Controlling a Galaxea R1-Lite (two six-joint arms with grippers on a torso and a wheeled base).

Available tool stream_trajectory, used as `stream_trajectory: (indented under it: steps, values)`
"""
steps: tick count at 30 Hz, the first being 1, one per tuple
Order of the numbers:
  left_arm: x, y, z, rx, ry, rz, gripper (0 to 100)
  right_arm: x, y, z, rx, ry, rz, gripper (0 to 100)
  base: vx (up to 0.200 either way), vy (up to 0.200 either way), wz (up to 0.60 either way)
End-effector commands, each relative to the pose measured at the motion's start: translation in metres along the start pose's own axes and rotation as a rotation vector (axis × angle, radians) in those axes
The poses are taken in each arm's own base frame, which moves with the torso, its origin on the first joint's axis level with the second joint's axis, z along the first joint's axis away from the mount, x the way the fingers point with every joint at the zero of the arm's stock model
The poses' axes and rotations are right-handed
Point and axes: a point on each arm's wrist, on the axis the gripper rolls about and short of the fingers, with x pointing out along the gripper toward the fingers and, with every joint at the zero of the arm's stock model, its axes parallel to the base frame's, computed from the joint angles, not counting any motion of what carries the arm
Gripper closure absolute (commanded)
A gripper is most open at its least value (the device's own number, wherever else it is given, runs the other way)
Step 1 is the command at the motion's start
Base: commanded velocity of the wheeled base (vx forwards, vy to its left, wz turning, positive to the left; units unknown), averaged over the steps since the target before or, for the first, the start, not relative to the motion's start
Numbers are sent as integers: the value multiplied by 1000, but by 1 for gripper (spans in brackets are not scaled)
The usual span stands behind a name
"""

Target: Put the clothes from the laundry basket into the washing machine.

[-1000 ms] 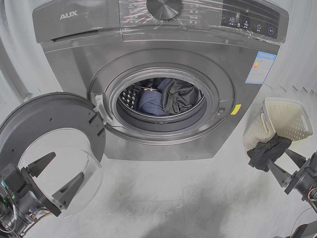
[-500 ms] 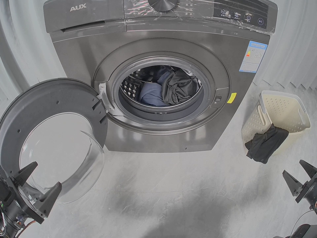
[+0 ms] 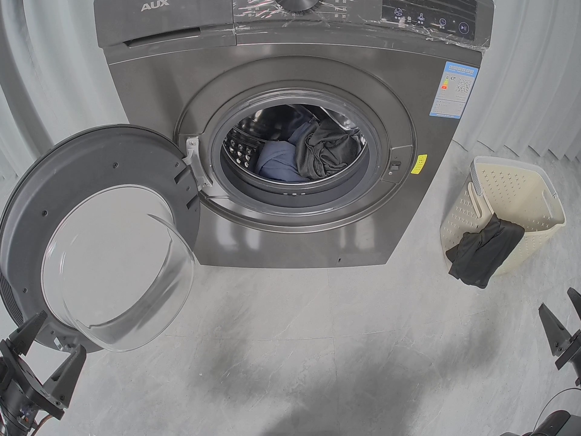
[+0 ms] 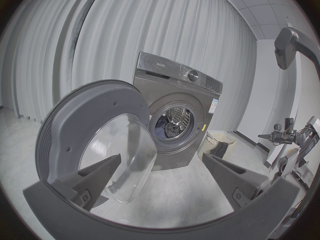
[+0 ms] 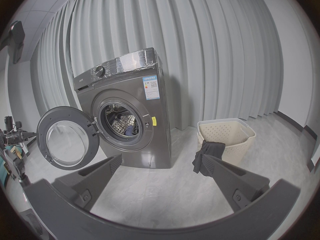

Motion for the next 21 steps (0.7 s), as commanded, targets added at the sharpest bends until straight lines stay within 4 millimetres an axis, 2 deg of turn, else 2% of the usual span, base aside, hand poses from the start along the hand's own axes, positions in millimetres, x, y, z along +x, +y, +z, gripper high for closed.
stream_trajectory:
  steps: [1, 8, 12, 17, 21]
  values:
    - [-15, 4, -7, 5, -39, 40, 0, -17, -3, -9, -12, -24, -39, 0, 0, 0, 0]
    - [-35, 7, -21, 11, -53, 142, 0, -49, -5, -28, -27, -89, -97, 0, 0, 0, 0]
    - [-44, 4, -32, 34, -48, 158, 0, -63, -4, -51, -41, -35, -150, 0, 0, 0, 0]
    - [-48, 3, -50, 59, 79, 259, 0, -65, -3, -55, -34, -24, -129, 0, 0, 0, 0]
    - [-48, 3, -50, 31, 80, 270, 0, -65, -4, -62, -45, 49, -138, 0, 0, 0, 0]
